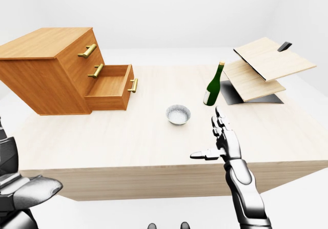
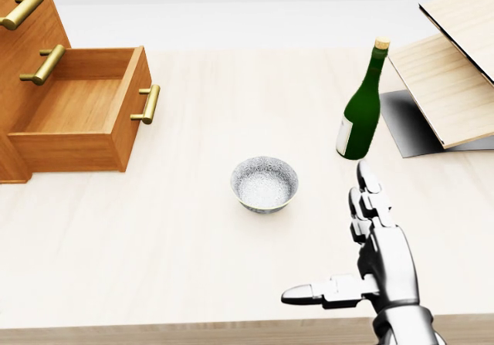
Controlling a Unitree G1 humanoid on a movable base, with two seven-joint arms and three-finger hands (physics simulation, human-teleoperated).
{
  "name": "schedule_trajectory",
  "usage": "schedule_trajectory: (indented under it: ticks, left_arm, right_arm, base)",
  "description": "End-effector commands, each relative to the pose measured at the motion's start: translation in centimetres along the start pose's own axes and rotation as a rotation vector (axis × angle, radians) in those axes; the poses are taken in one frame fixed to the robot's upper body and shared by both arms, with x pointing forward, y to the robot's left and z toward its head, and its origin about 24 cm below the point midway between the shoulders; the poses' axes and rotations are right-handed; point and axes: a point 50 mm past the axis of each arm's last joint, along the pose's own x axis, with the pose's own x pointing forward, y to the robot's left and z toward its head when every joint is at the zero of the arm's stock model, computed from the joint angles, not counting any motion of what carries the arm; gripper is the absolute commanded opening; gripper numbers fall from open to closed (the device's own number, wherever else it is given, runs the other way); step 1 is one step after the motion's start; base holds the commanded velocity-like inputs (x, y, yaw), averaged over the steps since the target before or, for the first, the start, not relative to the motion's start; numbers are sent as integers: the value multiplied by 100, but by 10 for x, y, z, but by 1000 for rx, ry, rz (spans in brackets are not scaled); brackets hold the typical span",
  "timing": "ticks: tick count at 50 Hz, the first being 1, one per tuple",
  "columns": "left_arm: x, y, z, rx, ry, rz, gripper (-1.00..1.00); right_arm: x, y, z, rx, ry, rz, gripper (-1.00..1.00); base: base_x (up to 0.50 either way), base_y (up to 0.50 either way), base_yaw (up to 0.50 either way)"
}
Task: Put the bowl on top of the cabinet.
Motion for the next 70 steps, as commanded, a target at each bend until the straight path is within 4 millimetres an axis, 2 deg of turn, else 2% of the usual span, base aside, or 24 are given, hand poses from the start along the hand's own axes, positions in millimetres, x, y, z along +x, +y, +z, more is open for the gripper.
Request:
schedule_trajectory:
  ticks: [1, 7, 57, 64, 67, 70]
  left_arm:
    - [-1, 3, 7, -24, 12, 22, 100]
    - [0, 4, 8, -26, -5, 27, 100]
    - [0, 4, 8, -28, 6, 27, 100]
    - [0, 4, 8, -32, 12, 30, 100]
    - [0, 4, 8, -33, 11, 30, 100]
    - [0, 4, 8, -35, 12, 32, 100]
  right_arm:
    - [-4, 1, 5, 18, -23, -6, 100]
    - [-5, 2, 6, -4, -24, 5, 100]
    - [-3, 0, 6, 9, -25, -10, 100]
    - [-1, -3, 5, 45, -15, -35, 100]
    - [-4, -1, 14, 59, -52, -14, 100]
    - [-7, 1, 13, 50, -52, 2, 100]
  base:
    - [0, 0, 0]
    - [0, 7, 0]
    - [0, 50, 0]
    - [0, 12, 0]
    - [0, 0, 0]
    - [6, 0, 0]
